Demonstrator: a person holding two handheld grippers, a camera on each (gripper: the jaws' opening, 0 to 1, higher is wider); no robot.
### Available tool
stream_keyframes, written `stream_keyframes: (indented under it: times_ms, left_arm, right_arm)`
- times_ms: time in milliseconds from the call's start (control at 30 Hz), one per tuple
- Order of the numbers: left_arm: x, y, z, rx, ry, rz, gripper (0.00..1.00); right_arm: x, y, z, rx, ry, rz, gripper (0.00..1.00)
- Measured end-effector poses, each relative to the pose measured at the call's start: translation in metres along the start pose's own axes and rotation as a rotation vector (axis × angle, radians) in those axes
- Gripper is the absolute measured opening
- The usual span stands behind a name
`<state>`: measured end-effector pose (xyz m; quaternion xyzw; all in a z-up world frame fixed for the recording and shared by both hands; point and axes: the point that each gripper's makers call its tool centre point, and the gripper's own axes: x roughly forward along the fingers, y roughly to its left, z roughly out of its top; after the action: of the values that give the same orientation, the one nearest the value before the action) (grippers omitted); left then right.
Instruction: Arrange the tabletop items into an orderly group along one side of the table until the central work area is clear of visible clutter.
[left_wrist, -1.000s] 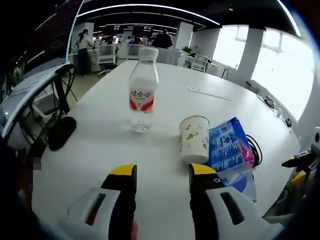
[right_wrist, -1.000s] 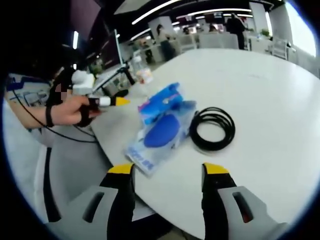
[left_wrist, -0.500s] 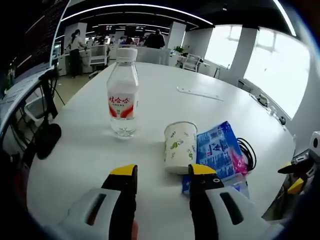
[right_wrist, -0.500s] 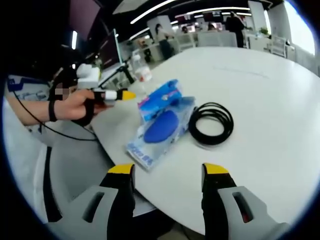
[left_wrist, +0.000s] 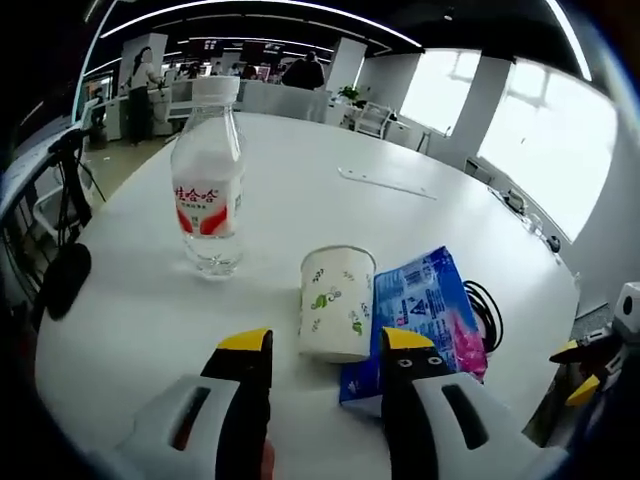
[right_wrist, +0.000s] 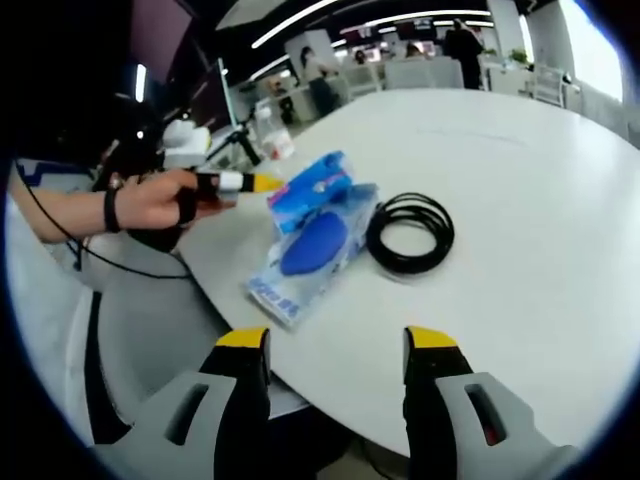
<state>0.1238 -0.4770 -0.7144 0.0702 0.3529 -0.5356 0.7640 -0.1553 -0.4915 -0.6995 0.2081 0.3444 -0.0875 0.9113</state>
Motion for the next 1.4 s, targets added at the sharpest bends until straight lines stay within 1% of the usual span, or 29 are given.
stream_keyframes:
  times_ms: [267,433,933,1167,1267,1333,1367,1400]
  left_arm:
    - [0.010,-0.004,0.001,-0.021,0.014,-0.011,0.43]
    - [0.016,-0.007,0.002,-0.019,0.021,-0.017,0.44]
    - [0.032,-0.011,0.000,-0.039,0.046,-0.029,0.44]
    - [0.035,-0.011,-0.001,-0.045,0.054,-0.027,0.44]
    - [0.037,-0.009,-0.002,-0.052,0.060,-0.026,0.43]
    - [0.037,-0.007,-0.003,-0.059,0.059,-0.030,0.37]
    - [0.036,-0.008,-0.001,-0.069,0.044,-0.038,0.36]
    - [0.035,-0.006,0.001,-0.086,0.025,-0.033,0.36]
  right_arm:
    - [0.000,0.000,-0.002,0.007,0.000,-0.001,0.52]
    - [0.001,0.000,-0.001,0.008,-0.001,0.001,0.52]
    - [-0.005,-0.008,-0.007,0.022,0.006,-0.013,0.52]
    - [-0.006,-0.009,-0.004,0.024,-0.001,-0.016,0.52]
    - [-0.006,-0.010,-0.003,0.022,0.001,-0.018,0.51]
    - [-0.007,-0.009,-0.002,0.022,0.000,-0.018,0.51]
    - [-0.007,-0.009,-0.002,0.021,0.000,-0.018,0.51]
    - [-0.006,-0.009,-0.002,0.020,0.001,-0.018,0.51]
